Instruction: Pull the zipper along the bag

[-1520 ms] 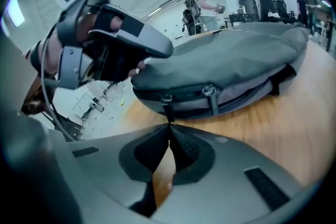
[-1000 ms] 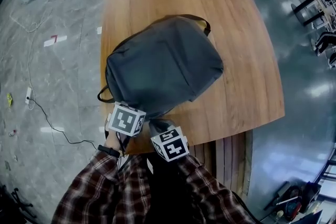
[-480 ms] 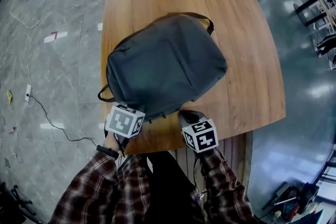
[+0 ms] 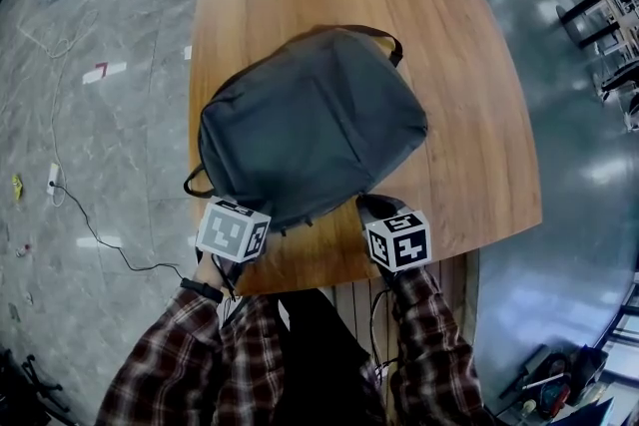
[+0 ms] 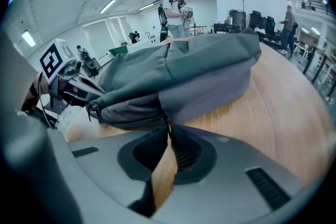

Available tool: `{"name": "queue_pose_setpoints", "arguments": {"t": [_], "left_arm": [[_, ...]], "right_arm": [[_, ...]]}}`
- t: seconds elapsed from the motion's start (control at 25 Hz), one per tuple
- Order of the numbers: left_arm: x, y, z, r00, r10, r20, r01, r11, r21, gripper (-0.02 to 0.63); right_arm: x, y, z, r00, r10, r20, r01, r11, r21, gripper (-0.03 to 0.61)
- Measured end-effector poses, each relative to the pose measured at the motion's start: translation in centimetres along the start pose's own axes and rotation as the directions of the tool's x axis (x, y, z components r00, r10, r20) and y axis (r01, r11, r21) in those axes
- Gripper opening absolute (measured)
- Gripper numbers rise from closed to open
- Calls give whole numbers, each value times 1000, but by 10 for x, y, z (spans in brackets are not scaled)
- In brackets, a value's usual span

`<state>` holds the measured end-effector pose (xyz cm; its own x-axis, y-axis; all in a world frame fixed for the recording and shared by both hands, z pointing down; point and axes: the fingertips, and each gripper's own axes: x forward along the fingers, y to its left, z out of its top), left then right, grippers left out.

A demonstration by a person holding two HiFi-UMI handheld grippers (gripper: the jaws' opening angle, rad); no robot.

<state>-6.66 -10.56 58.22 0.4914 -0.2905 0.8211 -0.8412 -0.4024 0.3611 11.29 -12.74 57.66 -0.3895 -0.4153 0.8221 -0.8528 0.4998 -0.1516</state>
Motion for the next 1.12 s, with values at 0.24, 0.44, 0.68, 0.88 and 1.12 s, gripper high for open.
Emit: {"name": "queue_pose_setpoints", "arguments": {"t": [0.24,0.44,0.68,0.88,1.12], "left_arm": [[-7,1,4,999,-9,45,13,996,-86,9],[-34,-8,33,985,5,174,15,994,-111,9],[-111,-54,126,854,49,518,-48,999,-15,9],[-186,-105,180,689,23,724,-143,984,105,9],[-226,-131,185,590,27,807,-223,966,131,9]], "right_arm": [[-15,-3,-3,1000,17,22,-19,998,59,25],[-51,-11,4,994,-33,105,23,995,95,25],[-104,40,99,934,34,356,-35,999,-4,24],[-167,80,176,800,51,598,0,996,-85,11],[-210,104,207,695,63,717,29,993,-115,9]]}}
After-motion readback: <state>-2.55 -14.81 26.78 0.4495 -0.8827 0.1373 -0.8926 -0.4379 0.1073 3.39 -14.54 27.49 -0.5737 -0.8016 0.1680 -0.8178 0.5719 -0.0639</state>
